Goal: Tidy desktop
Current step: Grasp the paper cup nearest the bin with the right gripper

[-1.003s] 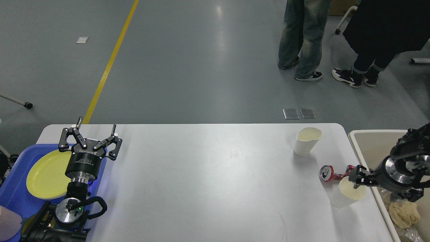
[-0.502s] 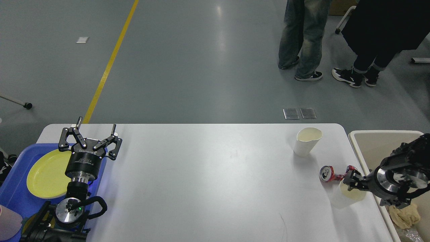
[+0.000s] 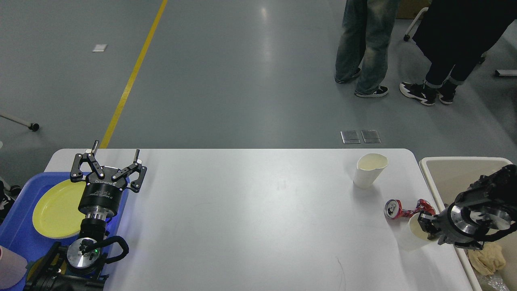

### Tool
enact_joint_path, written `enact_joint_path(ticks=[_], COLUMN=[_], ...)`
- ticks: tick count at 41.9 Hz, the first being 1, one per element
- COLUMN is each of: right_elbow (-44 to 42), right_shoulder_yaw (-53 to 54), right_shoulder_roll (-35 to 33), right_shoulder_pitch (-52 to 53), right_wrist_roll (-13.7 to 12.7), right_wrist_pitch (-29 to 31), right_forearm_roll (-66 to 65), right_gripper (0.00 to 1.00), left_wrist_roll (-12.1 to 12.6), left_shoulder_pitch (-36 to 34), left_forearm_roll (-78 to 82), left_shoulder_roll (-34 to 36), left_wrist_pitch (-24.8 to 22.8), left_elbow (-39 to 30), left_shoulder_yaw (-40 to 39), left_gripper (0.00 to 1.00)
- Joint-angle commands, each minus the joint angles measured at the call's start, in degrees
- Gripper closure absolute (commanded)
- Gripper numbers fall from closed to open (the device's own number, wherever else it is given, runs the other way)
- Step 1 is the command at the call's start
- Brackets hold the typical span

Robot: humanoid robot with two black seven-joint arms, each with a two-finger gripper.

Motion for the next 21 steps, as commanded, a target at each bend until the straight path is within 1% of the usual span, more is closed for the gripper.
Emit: enact_joint_path(ticks=[1, 12, 15, 18, 21], right_elbow=[0.09, 1.06, 2.46, 3.96, 5.88], right_shoulder_yaw=[0.05, 0.14, 0.05, -0.03, -0.74], right_shoulder_roll=[-0.01, -0.1, -0.63, -2.55, -4.84], right_shoulder_pitch=[-0.18, 0.43, 1.13, 2.88, 6.48], right_wrist_roll=[0.0, 0.0, 0.09, 0.09, 0.09], right_wrist_pitch=[0.01, 1.15, 1.68, 3.7, 7.03], right_forearm_roll=[1.03, 1.03, 1.03, 1.03, 1.03], right_gripper=[1.0, 1.0, 1.0, 1.0, 1.0], left_wrist_roll=[0.0, 0.0, 0.0, 0.0, 0.0], left_shoulder_pitch=[0.0, 0.0, 0.0, 0.0, 0.0], left_forearm_roll=[0.0, 0.0, 0.0, 0.0, 0.0], left_shoulder_roll=[0.0, 0.0, 0.0, 0.0, 0.0], left_wrist_pitch=[0.0, 0.0, 0.0, 0.0, 0.0], left_elbow=[-0.01, -0.01, -0.01, -0.01, -0.01], left_shoulder_yaw=[0.0, 0.0, 0.0, 0.0, 0.0], left_gripper=[0.04, 0.04, 0.04, 0.04, 0.04])
